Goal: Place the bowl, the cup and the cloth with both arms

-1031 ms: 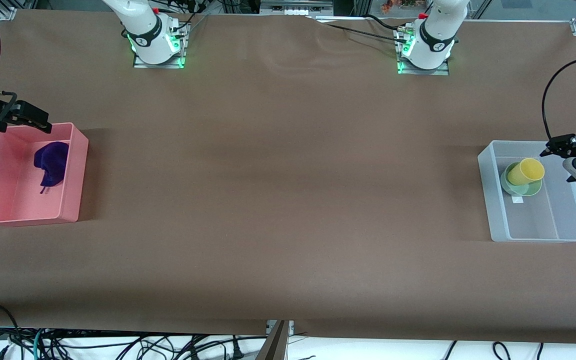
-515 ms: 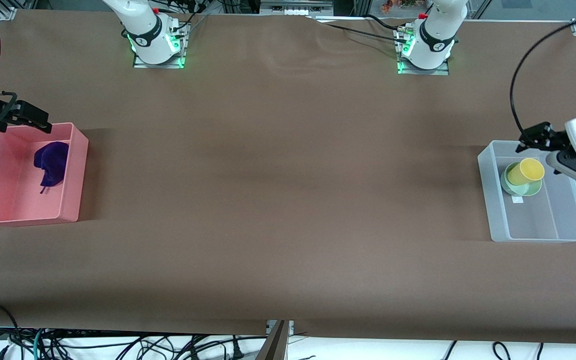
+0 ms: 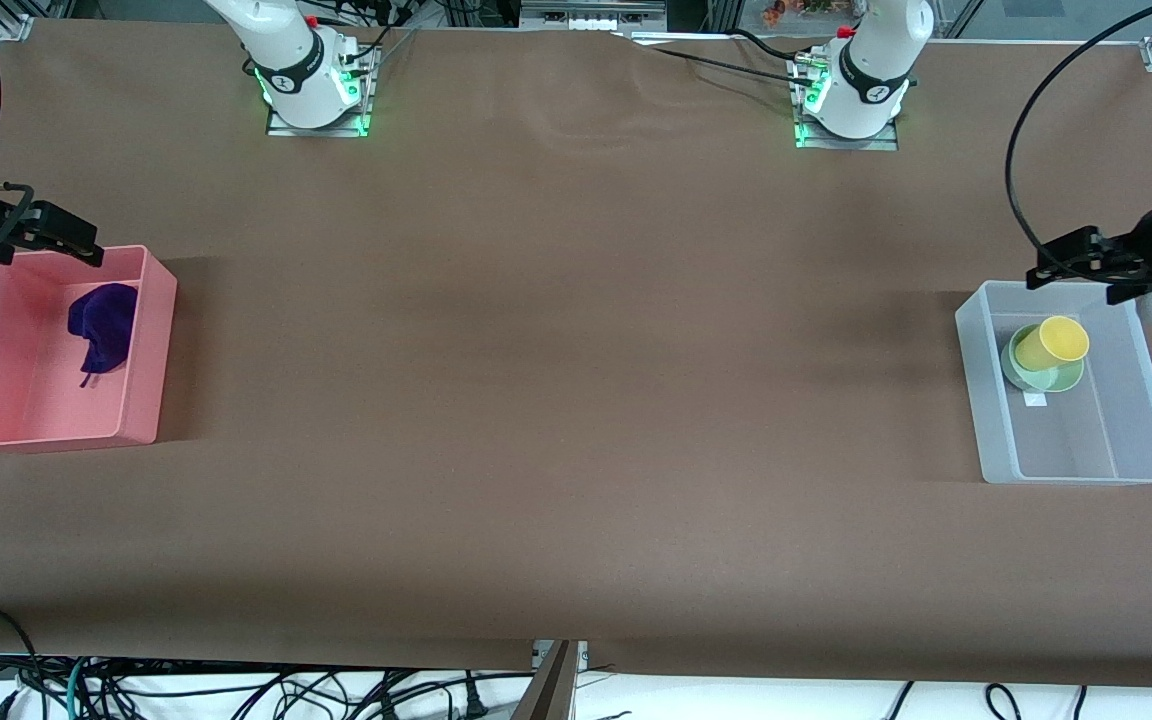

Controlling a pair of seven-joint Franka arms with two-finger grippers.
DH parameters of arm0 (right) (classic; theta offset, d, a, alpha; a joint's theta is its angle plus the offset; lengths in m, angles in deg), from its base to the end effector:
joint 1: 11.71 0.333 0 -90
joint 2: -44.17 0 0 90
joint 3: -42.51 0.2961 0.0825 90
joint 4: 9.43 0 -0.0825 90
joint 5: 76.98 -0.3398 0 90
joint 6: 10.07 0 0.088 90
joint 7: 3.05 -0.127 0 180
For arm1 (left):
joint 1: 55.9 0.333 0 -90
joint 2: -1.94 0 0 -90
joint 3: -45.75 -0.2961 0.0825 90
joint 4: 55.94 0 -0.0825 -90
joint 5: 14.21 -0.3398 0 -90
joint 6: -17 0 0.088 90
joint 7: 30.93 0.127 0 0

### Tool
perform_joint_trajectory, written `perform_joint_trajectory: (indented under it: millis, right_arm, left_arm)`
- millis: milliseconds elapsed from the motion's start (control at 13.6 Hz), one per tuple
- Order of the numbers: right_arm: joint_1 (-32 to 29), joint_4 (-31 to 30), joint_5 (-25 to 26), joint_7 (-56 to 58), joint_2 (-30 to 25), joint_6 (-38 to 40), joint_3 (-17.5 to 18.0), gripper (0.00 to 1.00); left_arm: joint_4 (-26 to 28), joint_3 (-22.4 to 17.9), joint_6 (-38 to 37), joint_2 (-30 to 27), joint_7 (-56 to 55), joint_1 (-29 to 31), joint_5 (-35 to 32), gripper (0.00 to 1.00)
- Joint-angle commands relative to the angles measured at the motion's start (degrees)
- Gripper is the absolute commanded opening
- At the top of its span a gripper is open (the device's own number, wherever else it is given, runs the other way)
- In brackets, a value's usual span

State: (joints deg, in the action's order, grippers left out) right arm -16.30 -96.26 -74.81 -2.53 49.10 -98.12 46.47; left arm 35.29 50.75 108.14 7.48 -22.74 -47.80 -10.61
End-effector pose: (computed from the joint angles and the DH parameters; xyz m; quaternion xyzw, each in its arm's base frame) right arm 0.5293 -0.0122 0.5607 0.9994 -0.0010 -0.0324 0.0156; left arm 0.5325 0.0228 0.5271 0.9973 -0.0422 -0.0452 0.0402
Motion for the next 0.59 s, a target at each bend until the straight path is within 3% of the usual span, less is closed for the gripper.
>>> perform_joint_trajectory:
  millis: [0, 515]
  right_arm:
    - [-0.25, 0.78, 0.47, -0.42, 0.26, 0.08, 0.17, 1.0]
    - [-0.42, 0.78, 0.29, -0.34, 0.26, 0.17, 0.17, 1.0]
  left_arm:
    - [7.73, -3.16, 4.39, -6.58, -3.09, -6.15, -3.75, 1.0]
    - [7.92, -3.16, 4.31, -6.59, -5.02, -6.96, -4.65, 1.0]
